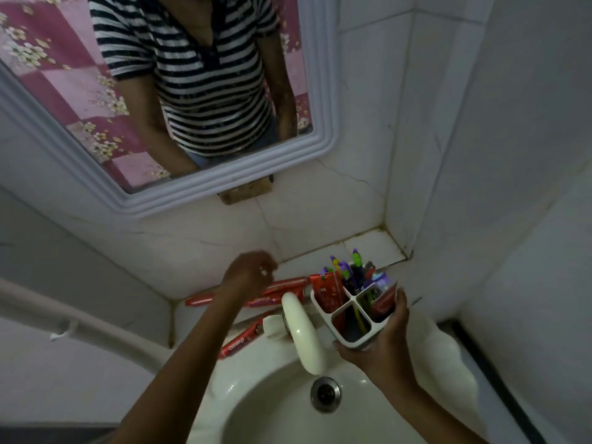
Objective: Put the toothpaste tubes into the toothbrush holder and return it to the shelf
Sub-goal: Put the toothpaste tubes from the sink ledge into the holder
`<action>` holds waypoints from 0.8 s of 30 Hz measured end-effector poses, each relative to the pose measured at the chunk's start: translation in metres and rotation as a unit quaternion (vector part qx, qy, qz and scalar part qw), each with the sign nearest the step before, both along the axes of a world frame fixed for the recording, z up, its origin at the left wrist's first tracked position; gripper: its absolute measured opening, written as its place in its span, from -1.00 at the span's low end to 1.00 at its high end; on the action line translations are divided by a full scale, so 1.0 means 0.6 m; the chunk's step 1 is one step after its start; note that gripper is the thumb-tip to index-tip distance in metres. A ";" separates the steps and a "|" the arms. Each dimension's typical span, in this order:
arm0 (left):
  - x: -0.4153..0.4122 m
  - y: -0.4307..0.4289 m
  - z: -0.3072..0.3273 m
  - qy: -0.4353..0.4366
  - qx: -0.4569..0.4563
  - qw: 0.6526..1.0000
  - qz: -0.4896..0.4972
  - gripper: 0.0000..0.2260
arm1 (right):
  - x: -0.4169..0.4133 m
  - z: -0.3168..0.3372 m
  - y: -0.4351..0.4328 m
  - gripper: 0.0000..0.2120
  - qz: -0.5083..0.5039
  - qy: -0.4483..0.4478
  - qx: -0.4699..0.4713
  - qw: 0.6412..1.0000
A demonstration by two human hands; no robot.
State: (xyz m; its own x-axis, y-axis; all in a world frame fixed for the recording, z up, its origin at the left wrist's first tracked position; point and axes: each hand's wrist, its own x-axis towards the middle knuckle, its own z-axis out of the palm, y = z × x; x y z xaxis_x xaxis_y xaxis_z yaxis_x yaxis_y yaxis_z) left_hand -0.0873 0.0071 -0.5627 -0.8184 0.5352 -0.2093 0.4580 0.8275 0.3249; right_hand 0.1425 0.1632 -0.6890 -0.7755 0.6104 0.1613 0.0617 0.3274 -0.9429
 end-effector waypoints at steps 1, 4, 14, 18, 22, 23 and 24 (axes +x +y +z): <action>-0.002 -0.015 -0.030 -0.001 -0.084 0.996 -0.021 -0.81 | -0.001 -0.001 -0.002 0.47 -0.002 0.001 0.003 1.000; 0.005 -0.040 -0.096 0.008 -0.178 0.981 -0.080 -0.71 | -0.003 0.002 -0.004 0.49 -0.002 0.003 0.011 1.000; 0.012 -0.012 -0.006 0.050 0.041 0.998 0.024 -0.69 | -0.011 0.008 0.002 0.43 0.004 -0.020 0.003 1.000; 0.060 0.004 0.084 -0.079 0.243 0.965 0.064 -0.71 | -0.012 0.012 0.001 0.44 -0.001 -0.022 0.004 1.000; 0.103 0.034 0.102 -0.167 0.263 0.950 -0.031 -0.70 | -0.012 0.016 -0.001 0.45 -0.001 -0.027 0.012 1.000; 0.107 0.043 0.096 -0.162 0.240 0.956 -0.047 -0.72 | -0.012 0.016 -0.001 0.45 0.000 -0.029 0.017 0.999; 0.108 0.050 0.088 -0.147 0.208 0.965 -0.062 -0.74 | -0.013 0.017 -0.001 0.45 0.000 -0.028 0.019 0.999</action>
State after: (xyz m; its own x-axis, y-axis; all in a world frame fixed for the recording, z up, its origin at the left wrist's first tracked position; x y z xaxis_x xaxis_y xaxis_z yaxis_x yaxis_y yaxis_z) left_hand -0.0226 0.0370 -0.5098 -0.6816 0.7122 -0.1679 0.3822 0.5422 0.7482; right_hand 0.1349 0.1628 -0.6786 -0.7844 0.6043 0.1399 0.1144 0.3626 -0.9249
